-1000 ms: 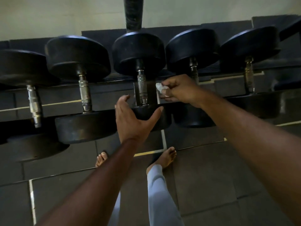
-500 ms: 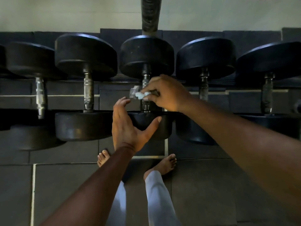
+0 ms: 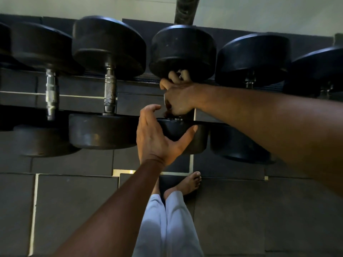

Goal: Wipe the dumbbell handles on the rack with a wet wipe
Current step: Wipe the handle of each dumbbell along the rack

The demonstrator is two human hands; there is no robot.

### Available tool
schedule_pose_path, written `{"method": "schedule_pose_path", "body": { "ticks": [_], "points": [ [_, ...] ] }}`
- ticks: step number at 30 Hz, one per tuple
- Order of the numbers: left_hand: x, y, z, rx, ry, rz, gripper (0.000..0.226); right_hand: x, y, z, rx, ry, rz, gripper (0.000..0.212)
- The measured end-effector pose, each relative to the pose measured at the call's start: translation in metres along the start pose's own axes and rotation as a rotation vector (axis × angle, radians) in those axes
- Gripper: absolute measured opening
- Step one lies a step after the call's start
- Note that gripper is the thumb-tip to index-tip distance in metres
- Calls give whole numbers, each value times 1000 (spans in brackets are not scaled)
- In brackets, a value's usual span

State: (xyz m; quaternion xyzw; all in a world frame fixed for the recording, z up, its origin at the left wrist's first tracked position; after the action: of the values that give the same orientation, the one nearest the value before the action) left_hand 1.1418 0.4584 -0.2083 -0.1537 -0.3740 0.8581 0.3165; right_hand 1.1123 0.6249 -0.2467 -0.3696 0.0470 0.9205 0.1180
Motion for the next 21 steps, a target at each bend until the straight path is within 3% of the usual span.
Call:
{"method": "schedule_pose_path", "body": {
  "ticks": [2, 6, 12, 16, 18, 21],
  "points": [
    [1, 0, 1, 3, 7, 5, 105, -1, 1, 0, 13, 1, 0, 68],
    [1, -3, 1, 12, 6, -7, 104, -18, -10, 0, 126, -61, 29, 38],
    [2, -1, 0, 1, 12, -31, 101, -55, -23, -8, 335, -335, -2, 8],
    [2, 0, 1, -66, 54, -41, 98, -62, -38, -31, 757, -221, -46, 9],
    [1, 3, 1, -100, 88, -70, 90, -64, -42, -43, 923, -153, -118, 3],
    [-3, 12, 3, -178, 107, -123, 75, -67, -45, -56, 1120, -146, -207, 12]
  ]
}}
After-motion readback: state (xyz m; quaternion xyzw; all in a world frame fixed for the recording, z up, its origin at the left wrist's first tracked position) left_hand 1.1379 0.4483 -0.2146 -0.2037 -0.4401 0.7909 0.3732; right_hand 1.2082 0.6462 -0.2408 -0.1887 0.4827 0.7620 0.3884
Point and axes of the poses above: each hand's wrist, its own x-axis towards the middle knuckle, its own z-axis out of the back of the hand, y = z × x, the point moved 5 cm from there along x, towards the middle knuckle, and after that the axes turned 9 degrees about -z, right-handed, at the moved point
